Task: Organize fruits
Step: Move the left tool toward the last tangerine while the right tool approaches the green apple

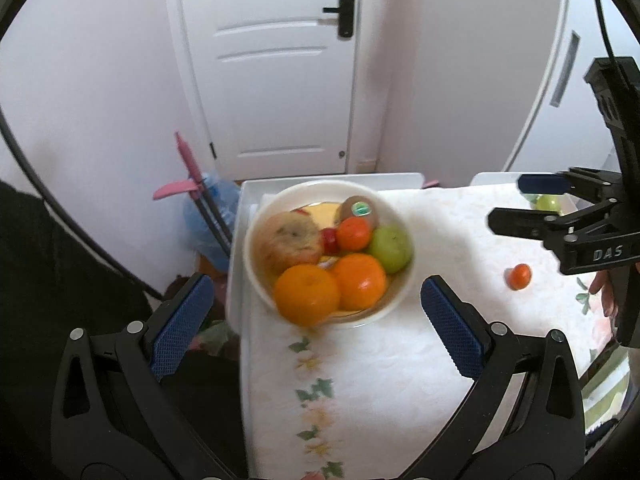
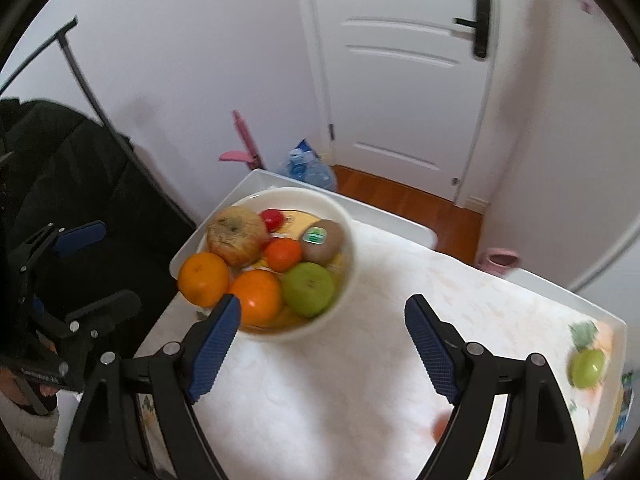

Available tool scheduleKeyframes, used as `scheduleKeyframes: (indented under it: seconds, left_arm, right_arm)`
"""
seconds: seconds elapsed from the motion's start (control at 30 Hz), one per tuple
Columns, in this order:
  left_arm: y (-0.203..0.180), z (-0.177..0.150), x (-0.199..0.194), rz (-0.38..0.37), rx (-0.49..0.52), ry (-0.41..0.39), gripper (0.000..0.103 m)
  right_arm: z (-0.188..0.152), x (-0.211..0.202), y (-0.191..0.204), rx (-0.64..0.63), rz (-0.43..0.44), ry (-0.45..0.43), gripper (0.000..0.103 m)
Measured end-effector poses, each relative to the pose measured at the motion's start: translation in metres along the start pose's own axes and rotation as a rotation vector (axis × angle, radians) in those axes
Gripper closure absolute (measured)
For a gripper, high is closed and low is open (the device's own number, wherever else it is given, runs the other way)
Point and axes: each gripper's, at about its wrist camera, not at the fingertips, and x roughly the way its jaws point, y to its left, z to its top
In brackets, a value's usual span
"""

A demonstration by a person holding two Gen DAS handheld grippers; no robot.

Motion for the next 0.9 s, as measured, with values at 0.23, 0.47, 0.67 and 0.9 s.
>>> scheduleKeyframes:
  seconds: [0.23, 0.47, 0.67, 0.9]
  left_arm:
    - [-0.051, 0.009, -0.003, -0.025, 0.034, -0.014, 0.000]
    - [-0.122, 0.013, 0.006, -0.050, 0.036, 0.002, 0.000]
    - [-0.179, 0.008, 0.029, -0.065, 0.038, 0.032, 0.000]
    - [-0.223, -0.008, 0.065, -0.069, 0.007, 0.061, 0.000]
  right_arm:
    - [-0.029, -0.050, -0.059, 0.113, -0.074, -0.042, 0.015]
    - [-0.061, -0.088, -0.126, 0.161, -0.120, -0.043, 0.000]
    - [-0.085, -0.095, -0.176, 0.176, -0.138, -0.020, 0.000]
    - [-0.106, -0.086, -0.223, 0.172, -0.139, 0.014, 0.000]
